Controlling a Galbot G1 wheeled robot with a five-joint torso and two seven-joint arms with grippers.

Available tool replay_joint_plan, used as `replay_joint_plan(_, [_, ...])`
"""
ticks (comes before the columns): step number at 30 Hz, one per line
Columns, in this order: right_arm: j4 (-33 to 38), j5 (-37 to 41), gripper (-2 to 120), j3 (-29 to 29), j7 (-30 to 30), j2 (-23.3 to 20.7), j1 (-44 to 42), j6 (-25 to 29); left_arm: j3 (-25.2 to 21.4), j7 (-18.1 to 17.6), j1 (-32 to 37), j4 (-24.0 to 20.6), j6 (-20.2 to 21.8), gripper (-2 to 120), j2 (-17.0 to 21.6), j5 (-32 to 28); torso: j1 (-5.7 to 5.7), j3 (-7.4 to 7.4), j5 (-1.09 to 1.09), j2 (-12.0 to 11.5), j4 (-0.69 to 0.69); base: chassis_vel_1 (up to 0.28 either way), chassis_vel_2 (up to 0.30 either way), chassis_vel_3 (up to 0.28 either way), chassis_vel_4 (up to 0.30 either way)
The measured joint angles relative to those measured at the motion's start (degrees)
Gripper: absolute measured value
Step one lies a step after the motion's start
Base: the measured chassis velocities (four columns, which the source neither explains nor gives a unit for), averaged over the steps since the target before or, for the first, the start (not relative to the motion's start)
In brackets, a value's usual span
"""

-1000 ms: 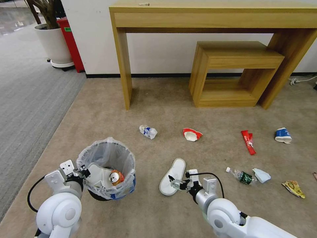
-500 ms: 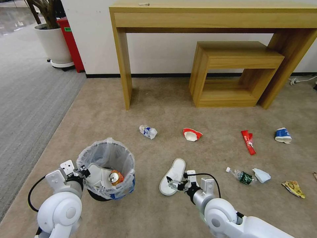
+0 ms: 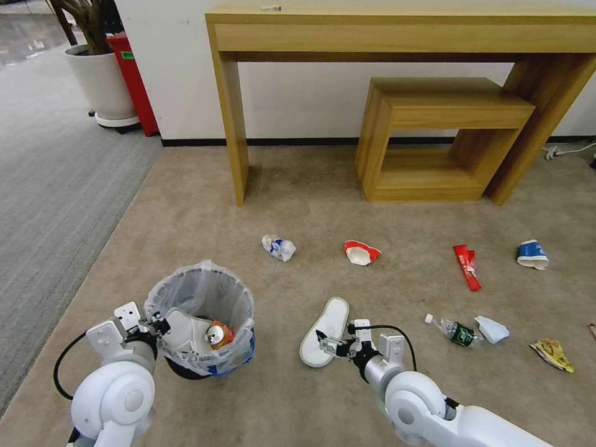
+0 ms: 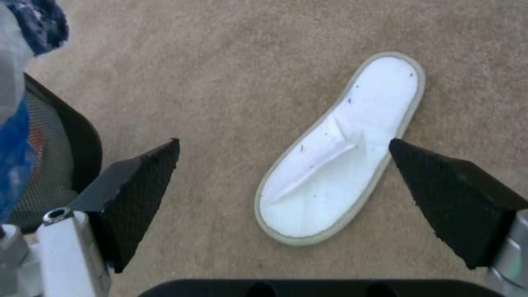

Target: Pick up the trash bin and place the garbage on the floor into it.

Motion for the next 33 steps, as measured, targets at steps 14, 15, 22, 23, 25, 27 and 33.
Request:
replay_joint_plan(14, [-3.3,1.2,97,-0.3,0.7,0.8,-0.3,-0.3,0.1,0.0,0.0,0.2,-0.1,1,0.0,0.0,0.0,0.0,0.0,0.0,0.0,0.0,0.0,0.0,0.0])
replay_joint_plan(15, [-3.3,1.2,97,-0.3,0.7,0.8,-0.3,-0.3,0.1,0.0,0.0,0.2,-0.1,1,0.0,0.0,0.0,0.0,0.0,0.0,0.0,0.0,0.0,0.0,0.0])
replay_joint_plan(22, [-7.5,1.7,97,-1.6,0.9,2.9,1.1,-0.1,0.1,0.0,0.0,0.4,-0.1,1,-0.2,0.0,0.0,0.0,0.0,0.0,0.0,0.0,0.0,0.0,0.0])
replay_joint_plan(23, [-7.5,1.7,97,-1.6,0.9,2.9,1.1,-0.1,0.1,0.0,0.0,0.4,-0.1,1,-0.2,0.0,0.0,0.0,0.0,0.0,0.0,0.0,0.0,0.0,0.0])
replay_joint_plan(25, [-9.3,1.8,96,-1.8,0.8,3.9,1.6,0.1,0.0,0.0,0.2,0.4,-0.2,1,-0.2,0.0,0.0,0.0,-0.01,0.0,0.0,0.0,0.0,0.0,0.0])
replay_joint_plan(27, [-10.1,1.8,96,-1.9,0.8,4.3,1.9,0.3,0.0,0.0,0.2,0.3,-0.2,1,-0.2,0.0,0.0,0.0,0.0,0.0,0.0,0.0,0.0,0.0,0.0])
replay_joint_plan(33, [-14.0,1.9,92,-2.3,0.5,6.5,3.1,0.9,0.0,0.0,0.3,0.3,-0.2,1,-0.2,-0.1,0.0,0.0,0.0,0.0,0.0,0.0,0.0,0.0,0.0])
